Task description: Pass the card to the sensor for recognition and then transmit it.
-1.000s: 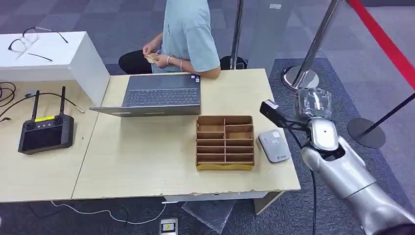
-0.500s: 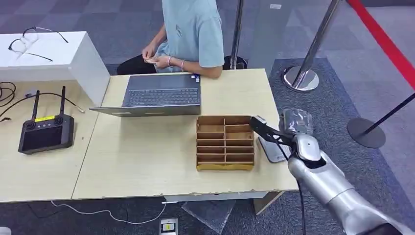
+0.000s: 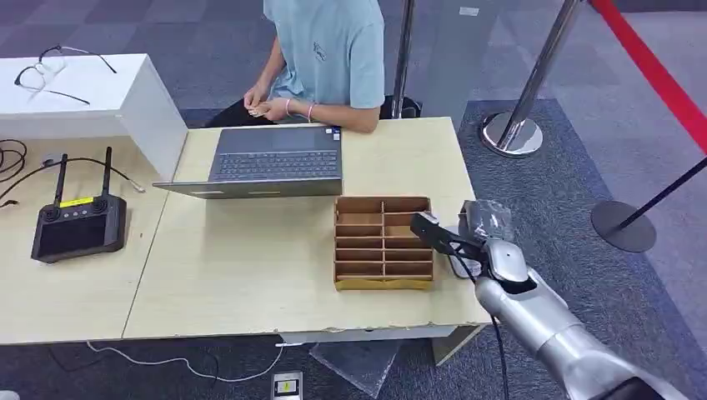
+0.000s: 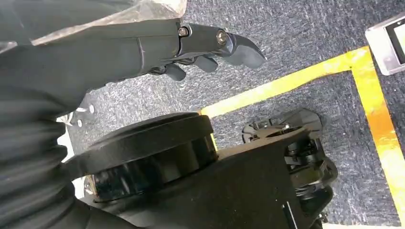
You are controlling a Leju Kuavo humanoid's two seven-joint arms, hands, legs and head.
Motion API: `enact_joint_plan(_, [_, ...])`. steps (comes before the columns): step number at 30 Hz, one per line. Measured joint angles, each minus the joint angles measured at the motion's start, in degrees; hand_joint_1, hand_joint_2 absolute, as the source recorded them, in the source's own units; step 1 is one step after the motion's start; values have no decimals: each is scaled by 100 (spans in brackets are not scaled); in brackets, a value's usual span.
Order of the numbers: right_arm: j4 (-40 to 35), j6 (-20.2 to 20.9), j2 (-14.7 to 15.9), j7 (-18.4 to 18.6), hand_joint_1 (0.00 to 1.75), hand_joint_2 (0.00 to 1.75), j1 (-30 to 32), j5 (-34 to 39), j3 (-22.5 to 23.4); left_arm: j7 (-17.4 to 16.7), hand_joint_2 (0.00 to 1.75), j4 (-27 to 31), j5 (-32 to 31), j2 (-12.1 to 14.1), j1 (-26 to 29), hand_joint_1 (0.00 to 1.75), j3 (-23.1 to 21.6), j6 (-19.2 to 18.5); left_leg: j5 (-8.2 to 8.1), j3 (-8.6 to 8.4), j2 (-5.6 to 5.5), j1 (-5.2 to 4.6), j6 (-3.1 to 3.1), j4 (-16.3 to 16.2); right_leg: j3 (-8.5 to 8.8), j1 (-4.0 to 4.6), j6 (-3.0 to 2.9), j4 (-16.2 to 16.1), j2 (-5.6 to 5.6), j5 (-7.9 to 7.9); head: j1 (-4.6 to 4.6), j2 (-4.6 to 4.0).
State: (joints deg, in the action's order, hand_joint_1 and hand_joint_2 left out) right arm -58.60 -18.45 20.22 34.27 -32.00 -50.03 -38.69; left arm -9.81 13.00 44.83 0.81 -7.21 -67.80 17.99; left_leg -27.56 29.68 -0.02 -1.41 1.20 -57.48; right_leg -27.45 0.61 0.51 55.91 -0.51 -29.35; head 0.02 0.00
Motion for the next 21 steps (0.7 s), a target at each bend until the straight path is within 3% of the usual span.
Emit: enact_joint_plan(21, [227,-195,-138,-120,175,175,-40,24,-177,-2,175,0,17,0,2,0,0,11,0,-8,0,0,0,0,9,0,0,0,0,1,0,0])
